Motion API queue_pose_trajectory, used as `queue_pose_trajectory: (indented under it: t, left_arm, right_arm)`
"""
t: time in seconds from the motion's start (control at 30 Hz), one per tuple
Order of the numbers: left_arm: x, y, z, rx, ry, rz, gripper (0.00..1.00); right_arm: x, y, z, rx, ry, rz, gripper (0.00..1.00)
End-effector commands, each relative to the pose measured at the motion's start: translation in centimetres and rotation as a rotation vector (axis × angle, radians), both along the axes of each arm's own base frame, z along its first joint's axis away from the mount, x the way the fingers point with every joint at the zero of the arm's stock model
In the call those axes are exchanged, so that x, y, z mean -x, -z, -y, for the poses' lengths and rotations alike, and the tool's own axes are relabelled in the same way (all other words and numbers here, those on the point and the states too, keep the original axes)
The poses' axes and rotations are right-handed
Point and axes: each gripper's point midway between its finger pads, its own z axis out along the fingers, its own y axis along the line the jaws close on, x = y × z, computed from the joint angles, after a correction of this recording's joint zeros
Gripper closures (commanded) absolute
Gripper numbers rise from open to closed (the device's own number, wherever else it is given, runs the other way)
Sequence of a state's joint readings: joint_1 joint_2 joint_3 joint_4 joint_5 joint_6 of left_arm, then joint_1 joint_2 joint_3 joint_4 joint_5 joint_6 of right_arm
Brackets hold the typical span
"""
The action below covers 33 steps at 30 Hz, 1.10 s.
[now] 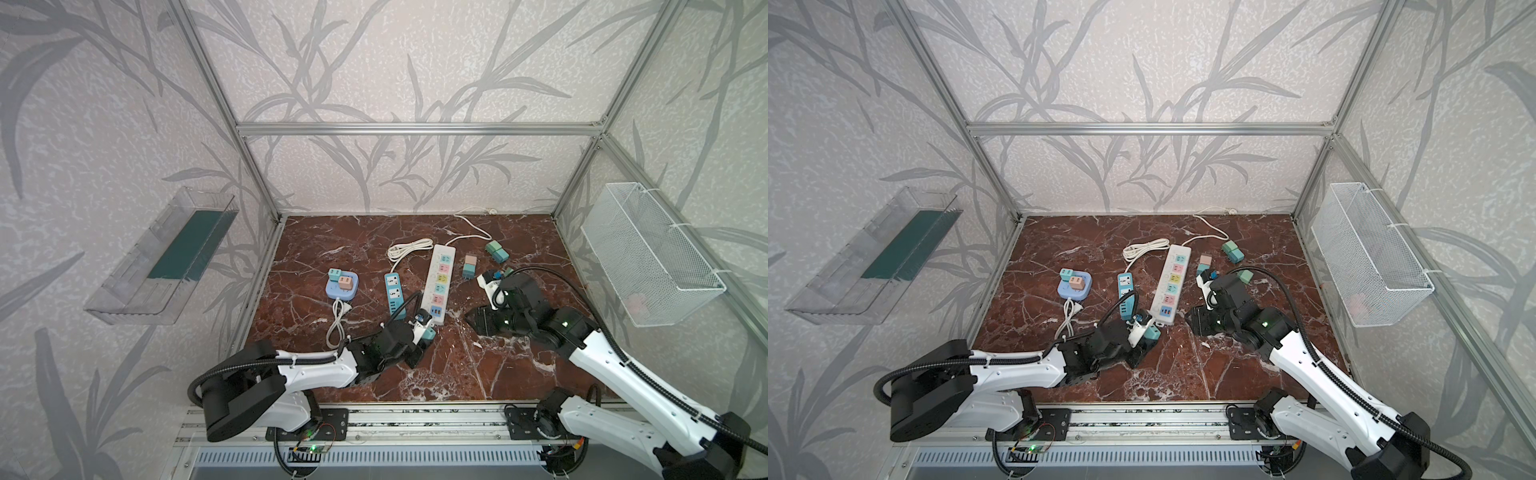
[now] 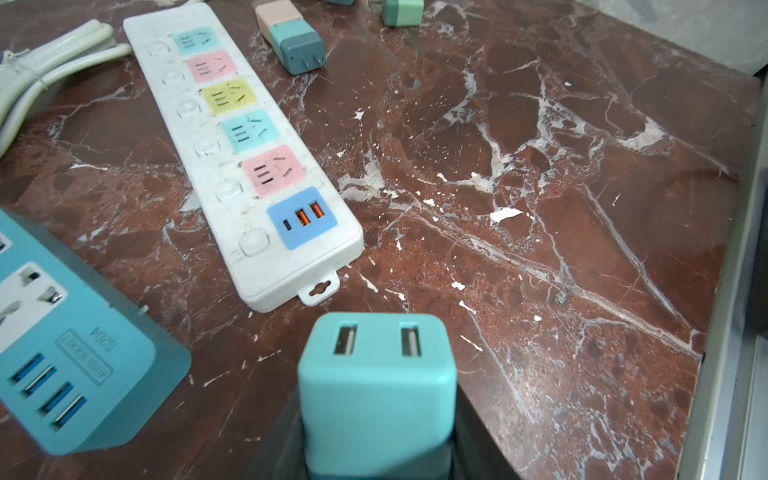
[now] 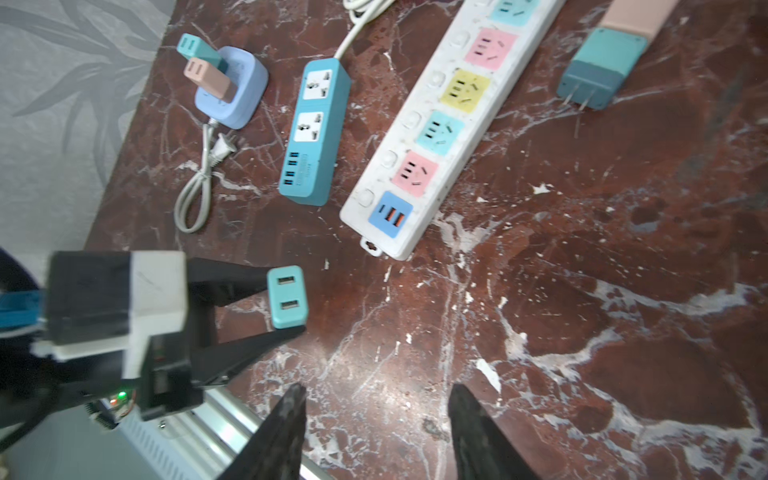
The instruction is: Insert the plug
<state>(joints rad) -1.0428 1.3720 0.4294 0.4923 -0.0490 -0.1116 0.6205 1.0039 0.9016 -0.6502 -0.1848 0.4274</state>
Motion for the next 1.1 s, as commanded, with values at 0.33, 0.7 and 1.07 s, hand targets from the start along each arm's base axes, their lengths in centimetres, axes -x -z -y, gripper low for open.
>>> queue_pose_trajectory:
  t: [0.33,0.7,1.07]
  left_arm:
    - [0.4,-6.3,3.3,0.197,0.155,0.303,0.74]
    - [0.3,-6.2,3.1,0.182,0.152,0.306,0.74]
    - [0.3,-6.7,2.9,0.191,0.143,0.312,0.74]
  right_arm:
    - [0.7,0.3,-4.7,-0.034,-0.161,-0.106,0.51]
    - [0.9,1.6,-6.8,-0.017,-0.200,-0.125,0.52]
    - [0.9,2.2,-8.1,-0.028,-0.220,-0.141,0.66]
